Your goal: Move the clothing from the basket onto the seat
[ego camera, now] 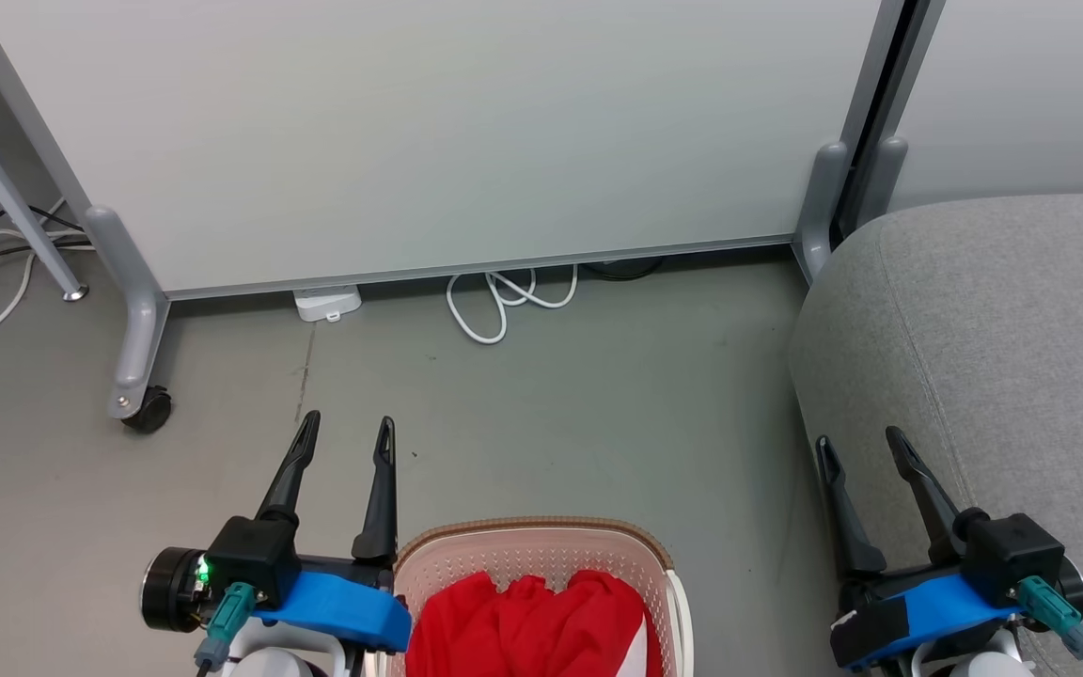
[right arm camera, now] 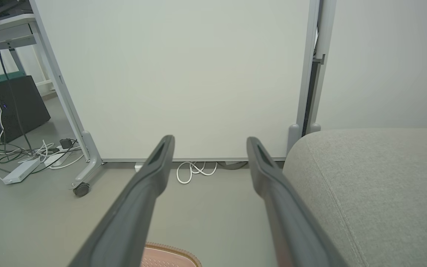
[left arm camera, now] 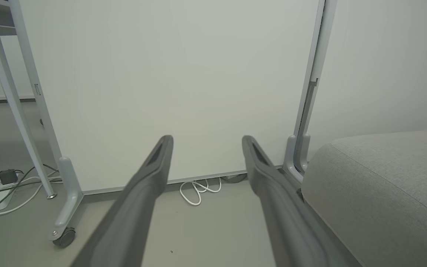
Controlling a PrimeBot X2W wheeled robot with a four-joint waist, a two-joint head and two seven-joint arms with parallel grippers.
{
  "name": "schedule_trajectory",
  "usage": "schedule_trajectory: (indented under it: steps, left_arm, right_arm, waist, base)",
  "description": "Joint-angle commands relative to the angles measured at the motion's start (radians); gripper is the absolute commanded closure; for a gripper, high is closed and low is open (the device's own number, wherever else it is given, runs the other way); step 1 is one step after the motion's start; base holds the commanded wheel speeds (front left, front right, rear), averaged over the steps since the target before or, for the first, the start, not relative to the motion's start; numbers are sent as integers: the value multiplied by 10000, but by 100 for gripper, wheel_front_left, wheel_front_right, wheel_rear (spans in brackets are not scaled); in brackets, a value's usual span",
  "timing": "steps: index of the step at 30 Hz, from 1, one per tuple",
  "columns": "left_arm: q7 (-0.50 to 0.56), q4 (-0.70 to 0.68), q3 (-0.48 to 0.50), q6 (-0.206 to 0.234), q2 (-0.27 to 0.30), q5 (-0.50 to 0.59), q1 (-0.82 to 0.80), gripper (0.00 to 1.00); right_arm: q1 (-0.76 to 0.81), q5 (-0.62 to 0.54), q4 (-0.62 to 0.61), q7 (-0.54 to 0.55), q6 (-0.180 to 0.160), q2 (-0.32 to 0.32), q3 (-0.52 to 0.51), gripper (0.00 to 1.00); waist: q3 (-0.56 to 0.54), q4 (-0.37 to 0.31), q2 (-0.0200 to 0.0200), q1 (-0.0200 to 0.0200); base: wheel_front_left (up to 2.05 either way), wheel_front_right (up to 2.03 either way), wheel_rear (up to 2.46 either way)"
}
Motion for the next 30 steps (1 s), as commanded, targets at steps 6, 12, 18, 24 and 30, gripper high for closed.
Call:
schedule_trajectory:
  steps: [6,12,18,24,30]
  left_arm:
    - [-44,92,-58,-35,-13,-10,-239,0]
    - [-38,533,-303,-207,-13,-1,-679,0]
    - [-38,1473,-753,-448,-9,187,-1455,0]
    - [-37,2661,-1296,-590,15,299,-2545,0]
    - [-37,3683,-1900,-640,89,252,-3476,0]
  right_arm:
    - [-169,84,3,-38,25,-48,-15,0]
    - [-387,35,-93,-38,24,-48,3,0]
    - [-750,-1,-276,-38,24,-43,11,0]
    - [-1351,-22,-607,-37,24,-40,-41,0]
    - [-1957,-3,-856,-37,24,-40,-13,0]
  waist:
    - [131,-12,0,0]
    - [465,-144,0,0]
    - [1061,-474,0,0]
    - [2104,-909,0,0]
    - [3127,-1288,0,0]
  base:
    - [0,0,0]
    - [0,0,0]
    - [0,0,0]
    - [0,0,0]
    - [0,0,0]
